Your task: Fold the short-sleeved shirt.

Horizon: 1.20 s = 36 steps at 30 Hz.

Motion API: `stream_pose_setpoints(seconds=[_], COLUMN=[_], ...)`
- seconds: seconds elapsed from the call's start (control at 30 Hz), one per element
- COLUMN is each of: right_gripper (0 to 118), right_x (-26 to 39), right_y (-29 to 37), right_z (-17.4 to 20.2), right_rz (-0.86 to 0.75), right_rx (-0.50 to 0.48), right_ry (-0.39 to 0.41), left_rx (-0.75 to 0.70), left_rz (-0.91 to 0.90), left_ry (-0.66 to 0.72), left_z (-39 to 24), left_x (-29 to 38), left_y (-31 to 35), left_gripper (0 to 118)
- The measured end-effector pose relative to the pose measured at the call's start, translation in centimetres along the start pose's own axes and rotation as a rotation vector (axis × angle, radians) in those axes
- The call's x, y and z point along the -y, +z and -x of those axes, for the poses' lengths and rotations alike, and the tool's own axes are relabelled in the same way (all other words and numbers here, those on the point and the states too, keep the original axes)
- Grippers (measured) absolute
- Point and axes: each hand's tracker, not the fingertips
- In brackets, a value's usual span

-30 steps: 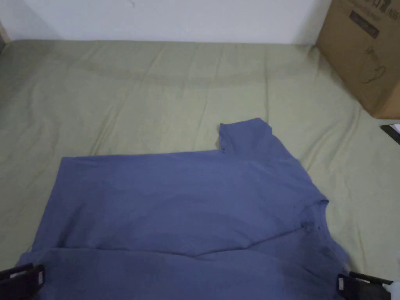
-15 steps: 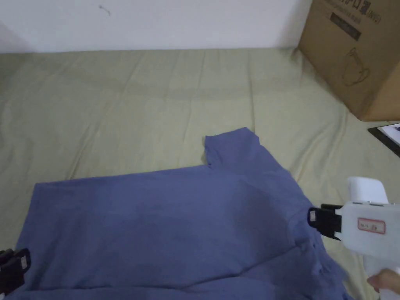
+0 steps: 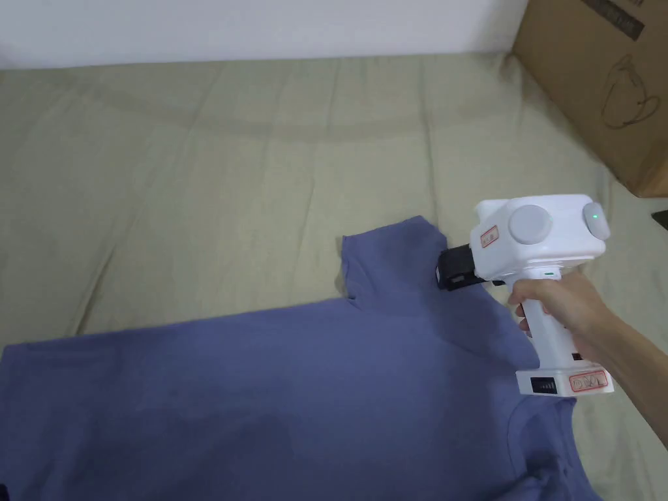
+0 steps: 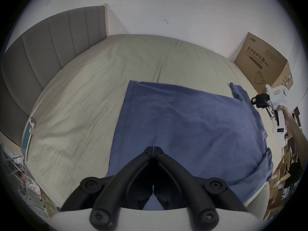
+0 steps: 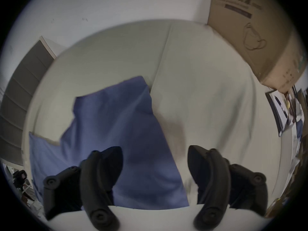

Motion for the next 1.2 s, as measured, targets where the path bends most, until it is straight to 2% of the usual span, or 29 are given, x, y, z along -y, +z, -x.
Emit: stream_pose_setpoints(seconds=[0.03, 0.13, 0.17, 0.2, 0.27, 0.3, 0.37, 0.4, 0.5, 0.6, 0.67, 0.8, 0.83, 0.87, 0.9, 0.93, 0.97, 1.0, 1.03, 1.07, 1.13, 1.2], right_gripper=[75, 76, 68, 51, 31, 23, 0, 0, 0, 0, 0, 0, 0, 0, 0, 0, 0, 0, 0, 0, 0, 0], right_x=[-0.1, -0.3, -0.2, -0.1, -0.1, -0.2, -0.4, -0.4, 0.0, -0.2, -0.4, -0.4, -0.5, -0.5, -0.5, -0.5, -0.5, -0.6, -0.5, -0.4, -0.1, 0.7], right_y=[-1.0, -1.6, -1.1, -0.8, -0.5, -0.4, -0.2, 0.1, 0.2, 0.5, 0.8, 1.0, 0.9, 1.0, 1.2, 1.4, 1.9, 2.4, 3.2, 4.1, 6.1, 8.5], right_z=[0.0, -0.2, -0.2, -0.1, 0.4, 0.7, 1.2, 1.6, 2.0, 1.4, 1.0, 0.9, 1.0, 1.1, 1.2, 1.2, 1.4, 1.4, 1.4, 1.2, 0.9, 0.8], right_rz=[0.032, 0.035, 0.035, 0.025, 0.005, 0.013, 0.02, 0.012, 0.002, -0.001, 0.003, 0.0, 0.0, 0.0, -0.002, -0.005, -0.009, -0.016, -0.03, -0.046, -0.073, -0.093], right_rx=[-0.007, -0.018, -0.022, -0.025, 0.02, 0.004, 0.011, 0.029, 0.055, 0.039, 0.018, 0.011, 0.013, 0.016, 0.019, 0.02, 0.021, 0.019, 0.018, 0.001, -0.053, -0.053], right_ry=[0.015, -0.001, -0.001, 0.009, 0.057, 0.056, 0.057, 0.069, 0.11, 0.075, 0.036, 0.03, 0.031, 0.032, 0.031, 0.034, 0.038, 0.036, 0.034, 0.026, 0.003, 0.011], left_rx=[0.0, -0.008, -0.01, -0.01, -0.005, -0.01, 0.002, 0.017, -0.012, -0.009, -0.054, -0.045, -0.077, -0.102, -0.108, -0.102, -0.101, -0.079, -0.028, -0.014, -0.023, -0.012], left_rz=[0.006, 0.019, 0.023, 0.023, 0.025, 0.021, 0.026, 0.034, 0.032, 0.067, 0.091, 0.137, 0.18, 0.153, 0.129, 0.116, 0.106, 0.109, 0.12, 0.128, 0.11, 0.079], left_ry=[0.006, 0.019, 0.019, 0.019, 0.02, 0.025, 0.03, 0.029, 0.004, -0.004, 0.032, 0.048, 0.044, -0.017, -0.053, -0.09, -0.115, -0.079, 0.008, 0.032, 0.005, -0.02], left_z=[0.2, 0.6, 0.6, 0.7, 0.7, 0.7, 1.0, 1.3, 1.1, 1.9, 2.2, 2.4, 2.1, 1.5, 1.0, 1.1, 1.1, 1.5, 2.0, 2.3, 2.2, 2.0], left_x=[-0.1, -0.4, -0.5, -0.7, -1.5, -2.1, -3.8, -4.6, -7.9, -11.4, -13.2, -15.1, -14.9, -14.7, -14.7, -14.5, -14.6, -14.7, -14.8, -14.7, -14.3, -13.6], left_y=[-0.3, -0.8, -1.0, -1.2, -1.7, -2.0, -2.9, -3.6, -6.0, -9.8, -12.4, -17.0, -17.8, -17.4, -16.4, -15.4, -14.8, -14.6, -14.5, -14.1, -12.9, -10.9], left_gripper=[0, 0, 0, 0, 3, 22, 57, 72, 76, 84, 84, 81, 81, 78, 68, 48, 20, 1, 1, 1, 1, 1])
